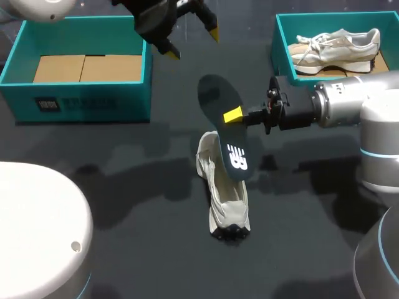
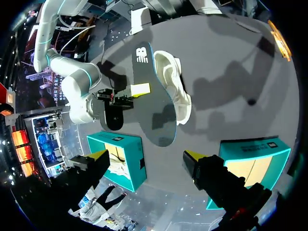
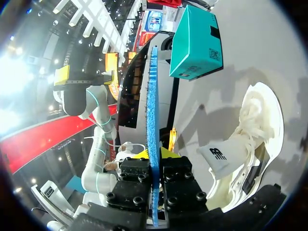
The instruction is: Take the shoe out of the shoebox, open the shoe tongue, remove and reinsert the insole, then place the shoe into the shoebox
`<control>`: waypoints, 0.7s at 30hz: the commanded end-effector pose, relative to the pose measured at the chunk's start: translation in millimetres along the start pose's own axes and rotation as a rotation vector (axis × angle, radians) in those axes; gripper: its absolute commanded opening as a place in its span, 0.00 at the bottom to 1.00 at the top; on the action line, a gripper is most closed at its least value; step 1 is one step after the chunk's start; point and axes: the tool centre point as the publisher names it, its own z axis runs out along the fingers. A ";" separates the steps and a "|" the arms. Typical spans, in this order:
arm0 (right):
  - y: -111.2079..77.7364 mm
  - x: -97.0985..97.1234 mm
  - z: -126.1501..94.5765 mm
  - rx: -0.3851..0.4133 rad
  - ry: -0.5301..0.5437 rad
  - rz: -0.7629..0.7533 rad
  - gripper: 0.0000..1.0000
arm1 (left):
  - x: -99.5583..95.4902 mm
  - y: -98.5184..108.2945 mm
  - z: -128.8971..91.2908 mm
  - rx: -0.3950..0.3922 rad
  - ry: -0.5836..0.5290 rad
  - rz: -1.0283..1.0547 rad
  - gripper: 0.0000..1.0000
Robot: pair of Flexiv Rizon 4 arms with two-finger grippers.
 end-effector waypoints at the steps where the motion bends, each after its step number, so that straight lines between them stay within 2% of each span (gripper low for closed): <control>1: -0.5 -0.5 0.9 -0.001 0.000 0.000 0.00 | -16.6 -0.8 5.6 0.007 0.395 0.012 1.00; 5: -0.5 -0.5 0.9 -0.001 0.000 0.000 0.00 | -33.1 -2.6 15.4 0.040 0.415 0.011 1.00; 11: -0.5 -0.5 0.9 -0.001 0.000 0.000 0.00 | -56.8 -7.4 37.0 0.036 0.471 0.011 1.00; 16: -0.5 -0.5 0.9 -0.001 0.000 0.000 0.00 | -64.3 -13.9 57.5 0.039 0.535 -0.008 1.00; 21: -0.5 -0.5 0.9 -0.001 0.000 0.000 0.00 | -69.8 -13.7 62.2 0.054 0.533 -0.032 1.00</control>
